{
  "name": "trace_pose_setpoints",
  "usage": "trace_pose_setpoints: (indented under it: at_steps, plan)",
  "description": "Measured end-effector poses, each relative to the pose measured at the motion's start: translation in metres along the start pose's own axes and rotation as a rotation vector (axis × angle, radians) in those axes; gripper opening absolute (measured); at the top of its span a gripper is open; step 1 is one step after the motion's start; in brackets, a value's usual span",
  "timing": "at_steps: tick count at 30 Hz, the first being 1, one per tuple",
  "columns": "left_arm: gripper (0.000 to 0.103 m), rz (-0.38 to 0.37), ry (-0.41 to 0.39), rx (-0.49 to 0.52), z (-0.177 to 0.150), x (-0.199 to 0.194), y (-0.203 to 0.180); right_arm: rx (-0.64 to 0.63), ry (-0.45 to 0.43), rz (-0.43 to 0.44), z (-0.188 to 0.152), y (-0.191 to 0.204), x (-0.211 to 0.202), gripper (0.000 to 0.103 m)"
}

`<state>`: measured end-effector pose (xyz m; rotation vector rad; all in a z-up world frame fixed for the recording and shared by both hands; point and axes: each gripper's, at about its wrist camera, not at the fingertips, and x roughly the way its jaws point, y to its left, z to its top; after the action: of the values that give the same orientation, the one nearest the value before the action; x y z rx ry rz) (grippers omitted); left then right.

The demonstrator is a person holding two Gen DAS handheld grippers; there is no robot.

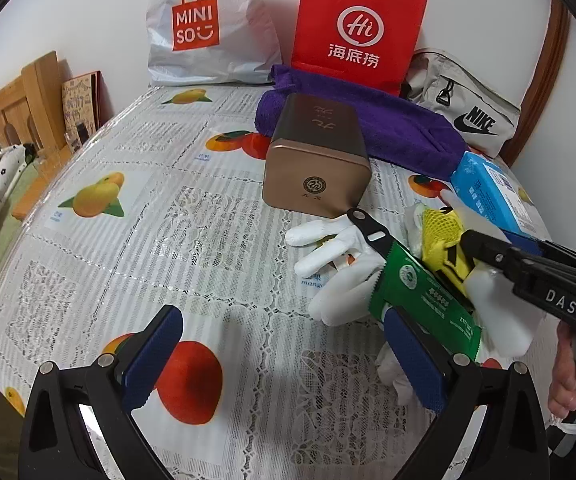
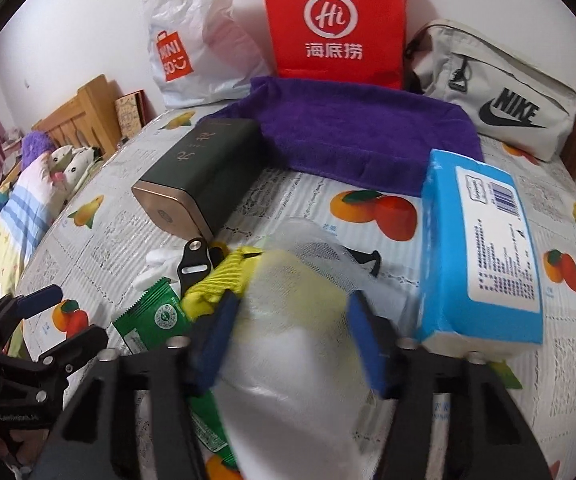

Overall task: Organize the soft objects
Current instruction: 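Grasp the white mesh bag with the right gripper while the left gripper approaches the white glove, then grasp the white glove with the left gripper while the right gripper holds the mesh bag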

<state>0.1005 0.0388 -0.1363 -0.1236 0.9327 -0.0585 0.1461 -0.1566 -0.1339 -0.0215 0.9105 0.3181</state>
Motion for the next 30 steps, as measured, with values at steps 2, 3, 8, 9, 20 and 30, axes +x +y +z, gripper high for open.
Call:
trace_pose_setpoints:
  at_steps: [2,3,8,9,20,30]
  plan:
    - [0.101,-0.002,0.006,-0.004,0.001,0.003,0.002,-0.022,-0.017,-0.014,0.003,0.002,-0.004,0.035]
    - [0.101,0.000,0.009,-0.007,0.001,0.004,0.002,-0.032,-0.032,-0.028,0.005,0.002,-0.007,0.033]
    - [0.101,-0.002,0.021,-0.019,0.000,0.008,0.006,-0.036,-0.056,-0.014,0.008,-0.001,-0.016,0.016]
    - [0.101,-0.001,0.022,-0.018,0.000,0.009,0.005,-0.035,-0.064,-0.007,0.009,-0.002,-0.019,0.015]
    - [0.101,-0.032,0.007,-0.013,0.000,0.004,0.000,-0.004,-0.138,0.050,0.008,-0.015,-0.043,0.012]
    - [0.100,-0.051,0.004,0.008,-0.001,0.004,-0.008,0.066,-0.115,0.033,-0.017,-0.043,-0.048,0.012]
